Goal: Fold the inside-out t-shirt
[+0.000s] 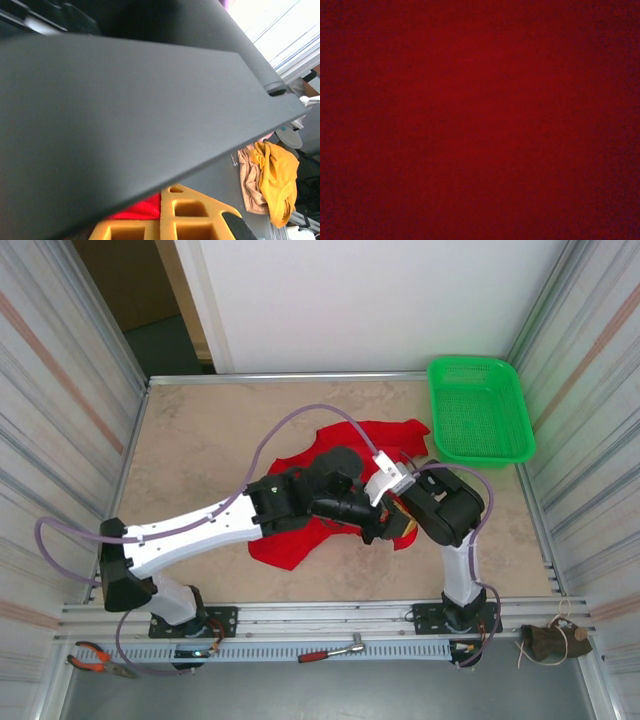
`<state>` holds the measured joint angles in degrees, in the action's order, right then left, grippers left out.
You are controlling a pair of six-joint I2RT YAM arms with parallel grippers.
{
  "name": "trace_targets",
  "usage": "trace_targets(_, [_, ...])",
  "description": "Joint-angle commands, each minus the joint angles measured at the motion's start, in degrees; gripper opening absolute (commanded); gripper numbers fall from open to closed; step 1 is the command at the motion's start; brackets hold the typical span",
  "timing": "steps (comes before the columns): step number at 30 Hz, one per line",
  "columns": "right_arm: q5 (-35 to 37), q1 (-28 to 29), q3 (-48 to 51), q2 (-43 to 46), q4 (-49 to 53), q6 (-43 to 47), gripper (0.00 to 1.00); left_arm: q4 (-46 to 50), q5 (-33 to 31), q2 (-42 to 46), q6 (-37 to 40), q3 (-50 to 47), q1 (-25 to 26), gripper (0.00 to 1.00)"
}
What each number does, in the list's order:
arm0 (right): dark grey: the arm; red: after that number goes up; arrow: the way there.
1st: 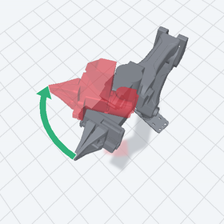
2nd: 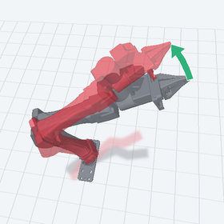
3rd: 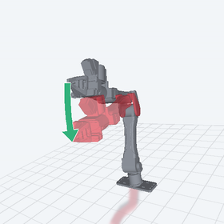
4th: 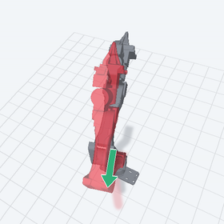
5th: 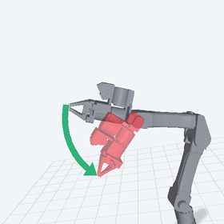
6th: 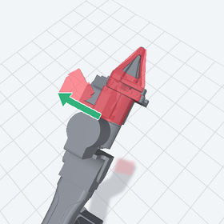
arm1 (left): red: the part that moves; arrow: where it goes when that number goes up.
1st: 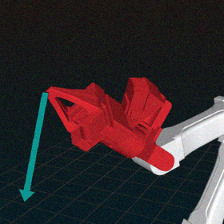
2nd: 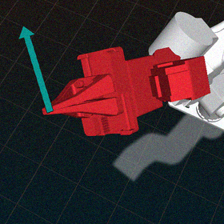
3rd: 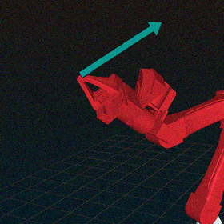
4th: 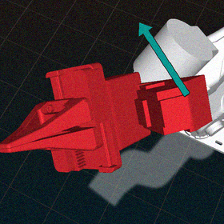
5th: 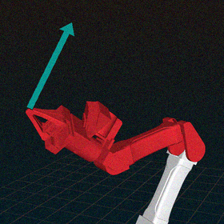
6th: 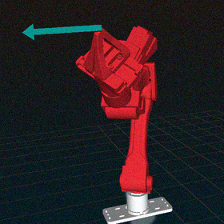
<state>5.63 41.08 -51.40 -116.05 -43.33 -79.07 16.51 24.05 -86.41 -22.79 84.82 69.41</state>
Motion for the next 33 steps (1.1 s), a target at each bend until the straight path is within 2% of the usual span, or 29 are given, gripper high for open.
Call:
trace_targets(1, [-1.72,-0.92,-1.33,-1.92,0.22,-0.04,0.08,-10.35,6.29,0.20,-0.41,4.62,2.69,0.00])
trace_targets(4, [-3.08,-1.86,-0.93,-2.08,-0.43,-0.03,0.19,-14.88,8.69,-0.16,-2.15,4.97,3.75,0.00])
trace_targets(7, [-4.25,-2.64,-0.89,-2.39,-1.01,-0.21,0.45,-11.83,8.29,-1.06,0.90,9.63,6.03,0.00])
trace_targets(9, [-4.66,-2.85,-1.18,-2.75,-1.11,-0.19,0.58,-10.05,8.21,-1.86,2.12,11.89,6.79,0.00])
trace_targets(15, [-3.90,-2.74,-1.99,-3.25,0.10,-0.56,0.74,-9.93,7.37,-2.84,1.00,10.58,6.45,0.00])
trace_targets(20, [-3.12,-2.25,-3.22,-2.74,2.36,-0.56,0.80,-10.11,7.49,-3.85,0.59,10.54,6.32,0.00])
trace_targets(22, [-1.33,-1.66,-3.59,-1.78,5.31,-0.40,0.90,-10.31,7.27,-3.85,0.39,9.87,6.05,0.00])
trace_targets(25, [2.08,-1.07,-5.56,-1.11,14.73,-1.44,0.89,-11.09,7.04,-3.85,-0.54,8.91,5.47,0.00])
trace_targets(28, [4.98,-0.86,-7.14,-1.81,21.81,-4.61,0.82,-11.40,6.62,-3.77,-0.76,8.48,5.16,0.00])
trace_targets(31, [7.09,-0.62,-9.37,-2.39,29.62,-7.78,0.73,-11.72,6.12,-3.50,-0.99,8.08,4.92,0.00])
trace_targets(33, [8.00,-0.43,-11.59,-2.61,35.69,-9.66,0.59,-11.80,5.58,-3.16,-0.97,7.81,4.83,0.00])
